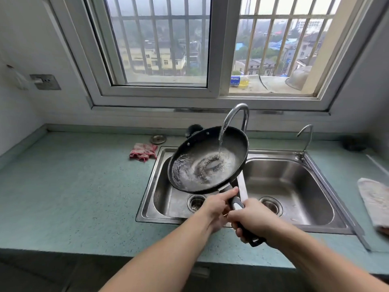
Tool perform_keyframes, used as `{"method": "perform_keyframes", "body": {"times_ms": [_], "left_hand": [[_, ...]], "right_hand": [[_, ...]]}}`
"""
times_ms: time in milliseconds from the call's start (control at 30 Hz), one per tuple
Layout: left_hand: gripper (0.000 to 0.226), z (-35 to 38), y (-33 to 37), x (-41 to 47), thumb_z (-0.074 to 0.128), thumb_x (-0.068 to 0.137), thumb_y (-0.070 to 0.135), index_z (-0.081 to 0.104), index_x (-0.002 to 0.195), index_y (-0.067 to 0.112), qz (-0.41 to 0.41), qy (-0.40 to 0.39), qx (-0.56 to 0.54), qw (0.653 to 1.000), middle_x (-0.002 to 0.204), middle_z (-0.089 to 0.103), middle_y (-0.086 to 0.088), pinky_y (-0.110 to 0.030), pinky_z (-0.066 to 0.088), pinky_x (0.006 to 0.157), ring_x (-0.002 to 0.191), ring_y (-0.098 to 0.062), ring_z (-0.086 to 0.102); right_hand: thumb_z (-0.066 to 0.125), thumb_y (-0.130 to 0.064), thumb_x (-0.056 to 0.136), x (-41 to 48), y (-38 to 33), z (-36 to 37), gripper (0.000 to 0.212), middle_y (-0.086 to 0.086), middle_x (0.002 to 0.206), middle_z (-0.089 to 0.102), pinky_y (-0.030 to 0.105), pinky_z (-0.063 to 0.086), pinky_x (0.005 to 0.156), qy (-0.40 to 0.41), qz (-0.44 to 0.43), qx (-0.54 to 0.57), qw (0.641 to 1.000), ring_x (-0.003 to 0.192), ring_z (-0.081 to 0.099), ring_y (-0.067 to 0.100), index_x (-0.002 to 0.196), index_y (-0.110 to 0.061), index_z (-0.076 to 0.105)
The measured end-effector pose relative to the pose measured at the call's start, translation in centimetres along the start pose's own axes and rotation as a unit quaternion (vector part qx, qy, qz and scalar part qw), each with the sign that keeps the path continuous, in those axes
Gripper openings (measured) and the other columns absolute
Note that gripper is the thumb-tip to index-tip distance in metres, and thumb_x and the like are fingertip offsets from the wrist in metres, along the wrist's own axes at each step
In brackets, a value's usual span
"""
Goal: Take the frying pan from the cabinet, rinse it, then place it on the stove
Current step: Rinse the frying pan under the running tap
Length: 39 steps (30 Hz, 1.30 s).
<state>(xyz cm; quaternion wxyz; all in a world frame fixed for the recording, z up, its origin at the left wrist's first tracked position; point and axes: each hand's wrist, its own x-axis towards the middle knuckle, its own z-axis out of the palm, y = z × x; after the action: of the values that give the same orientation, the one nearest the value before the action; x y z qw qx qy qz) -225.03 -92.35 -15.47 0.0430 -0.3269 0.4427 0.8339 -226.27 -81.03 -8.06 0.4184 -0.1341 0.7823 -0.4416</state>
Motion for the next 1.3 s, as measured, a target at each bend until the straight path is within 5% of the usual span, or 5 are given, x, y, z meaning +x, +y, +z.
{"method": "perform_keyframes", "body": {"times_ms": [367, 500, 633, 867, 1300], "left_hand": [[0.019, -1.9, -0.1, 0.4, 0.077, 0.079, 0.015, 0.060, 0.072, 0.013, 0.108, 0.130, 0.134, 0.976, 0.055, 0.059, 0.004, -0.017, 0.041, 0.045, 0.044, -0.007, 0.054], [0.035, -2.2, 1.1, -0.3, 0.085, 0.061, 0.031, 0.066, 0.079, 0.008, 0.123, 0.186, 0.164, 0.961, 0.075, 0.068, -0.008, -0.037, 0.055, 0.070, 0.070, -0.022, 0.065], [0.027, -1.7, 2.8, -0.5, 0.084, 0.061, 0.026, 0.062, 0.061, 0.010, 0.095, 0.205, 0.107, 0.968, 0.055, 0.057, -0.005, -0.024, 0.039, 0.048, 0.048, -0.019, 0.048], [0.044, -0.7, 2.0, -1.1, 0.072, 0.080, 0.029, 0.048, 0.047, 0.016, -0.005, 0.110, 0.035, 0.993, 0.033, 0.040, 0.003, -0.014, 0.026, 0.036, 0.024, -0.009, 0.034], [0.025, 0.5, -0.2, -0.1, 0.078, 0.073, 0.029, 0.058, 0.066, 0.014, 0.061, 0.084, 0.086, 0.991, 0.055, 0.053, 0.000, -0.024, 0.031, 0.047, 0.046, -0.013, 0.043]], "right_hand": [[0.049, 0.007, 0.083, 1.4, 3.0, 2.0, 0.023, 0.005, 0.053, 0.043, 0.023, 0.038, 0.040, -0.054, -0.055, 0.149, 0.986, 0.038, 0.040, 0.014, 0.071, -0.011, 0.042], [0.047, 0.004, 0.089, 1.8, 2.0, 2.1, 0.028, -0.002, 0.050, 0.039, 0.018, 0.033, 0.034, -0.114, -0.033, 0.234, 0.965, 0.036, 0.035, 0.008, 0.068, -0.014, 0.040], [0.046, -0.003, 0.093, 1.6, -0.8, 0.9, 0.023, -0.006, 0.049, 0.041, 0.013, 0.031, 0.032, -0.156, 0.043, 0.299, 0.941, 0.033, 0.034, 0.002, 0.073, -0.014, 0.047], [0.048, 0.001, 0.091, 0.0, -3.0, 0.0, 0.025, -0.001, 0.046, 0.048, 0.013, 0.036, 0.032, -0.129, 0.082, 0.188, 0.970, 0.031, 0.043, 0.003, 0.067, -0.007, 0.052], [0.048, 0.006, 0.083, 0.0, 2.2, -0.6, 0.018, 0.005, 0.053, 0.046, 0.023, 0.039, 0.040, -0.048, -0.052, 0.068, 0.995, 0.038, 0.043, 0.013, 0.072, -0.009, 0.048]]}}
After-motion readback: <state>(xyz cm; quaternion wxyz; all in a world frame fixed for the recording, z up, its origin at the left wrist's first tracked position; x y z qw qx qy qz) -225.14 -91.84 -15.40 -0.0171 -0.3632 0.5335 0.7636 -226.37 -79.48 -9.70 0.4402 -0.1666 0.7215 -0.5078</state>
